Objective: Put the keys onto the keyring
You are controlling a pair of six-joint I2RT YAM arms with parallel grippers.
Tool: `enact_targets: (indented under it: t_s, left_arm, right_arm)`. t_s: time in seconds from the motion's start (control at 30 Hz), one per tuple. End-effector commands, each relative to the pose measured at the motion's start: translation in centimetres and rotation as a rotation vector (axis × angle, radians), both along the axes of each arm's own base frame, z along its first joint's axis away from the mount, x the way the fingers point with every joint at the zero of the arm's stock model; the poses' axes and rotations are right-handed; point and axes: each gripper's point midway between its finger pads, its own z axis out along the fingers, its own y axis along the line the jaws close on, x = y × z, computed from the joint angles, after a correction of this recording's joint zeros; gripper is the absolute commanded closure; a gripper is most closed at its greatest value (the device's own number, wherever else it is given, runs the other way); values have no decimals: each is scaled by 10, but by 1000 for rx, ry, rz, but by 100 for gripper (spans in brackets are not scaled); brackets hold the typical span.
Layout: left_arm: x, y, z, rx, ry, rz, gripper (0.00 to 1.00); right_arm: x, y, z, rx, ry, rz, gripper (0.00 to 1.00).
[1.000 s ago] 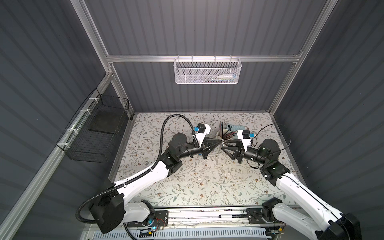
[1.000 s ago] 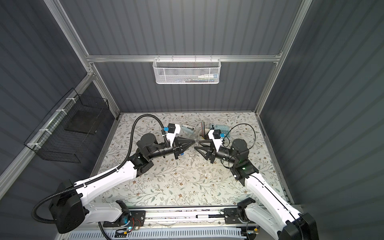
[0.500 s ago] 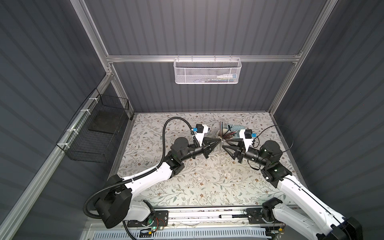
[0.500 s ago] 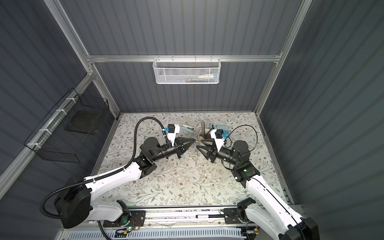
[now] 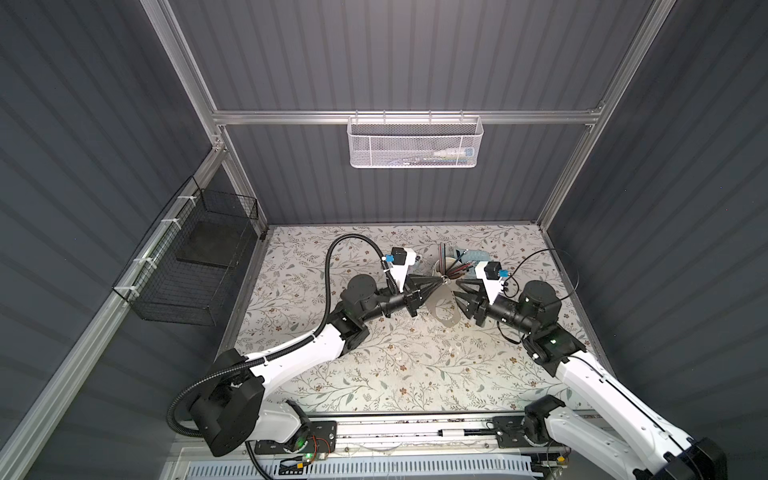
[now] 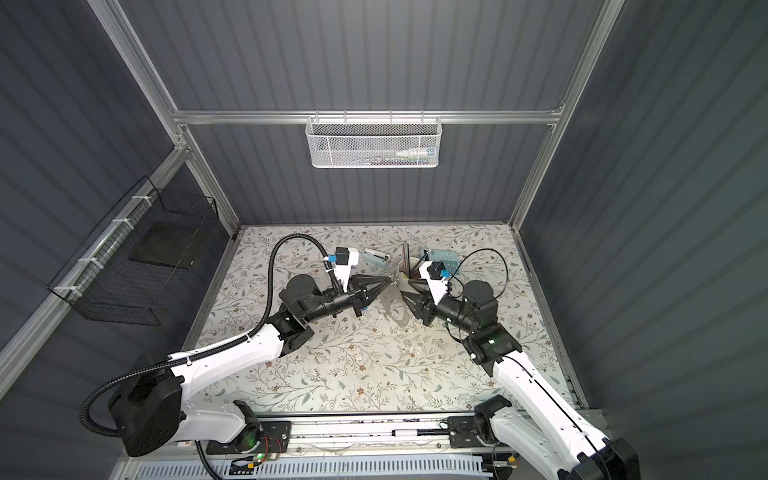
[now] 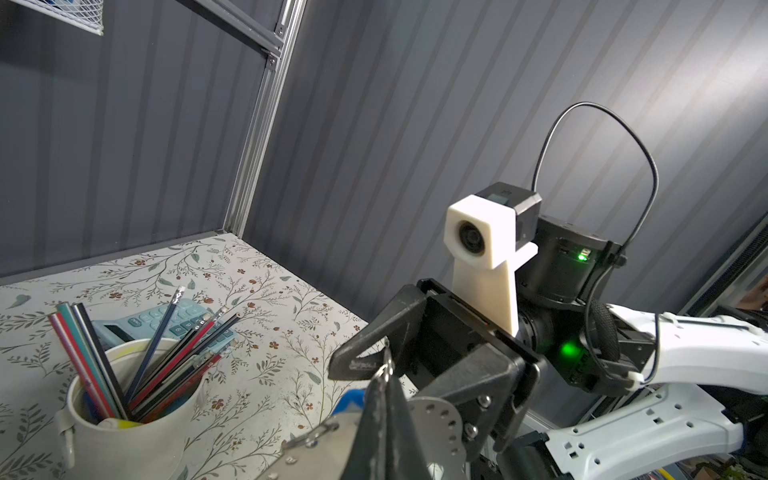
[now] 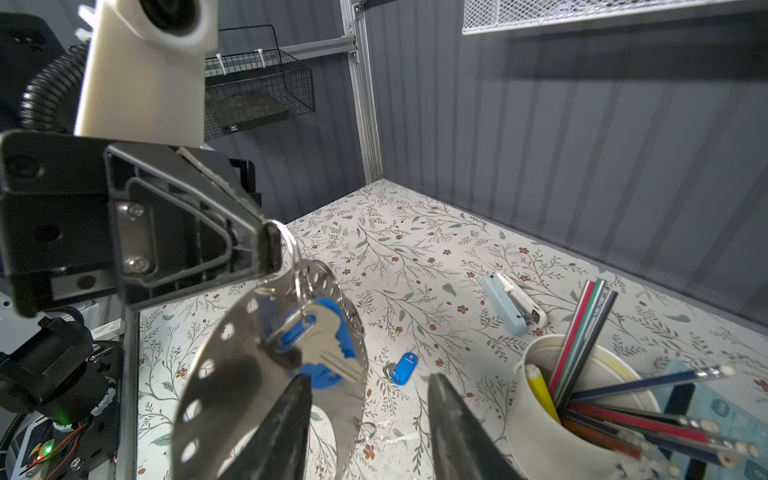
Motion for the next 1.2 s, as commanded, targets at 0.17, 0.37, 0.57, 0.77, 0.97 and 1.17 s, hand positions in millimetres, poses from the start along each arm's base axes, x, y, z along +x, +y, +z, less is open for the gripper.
enact_targets:
  t_s: [0.17,0.37,0.57,0.77,0.97,1.17]
  left_arm:
    - [-4,-3,13,-40,-28,-30,100]
    - [-3,-8,11,-38,-10,-46,100]
    - [-1,-9,11,-38,-8,-41,100]
    - [0,-7,13,-43,-12,-26,100]
    - [1,-6,16,-48,-16,-18,100]
    - [4,-4,23,-59,-16,0,100]
  right_arm:
    - [-1,11,22,23,-66,49,50]
    - [4,14,22,22,-56,47,56]
    - [4,17,20,21,-50,58,69]
    - [-1,18,13,13,-22,74,82]
    - [-3,18,6,21,6,68,90]
    - [-7,20,-3,9,35,81,99]
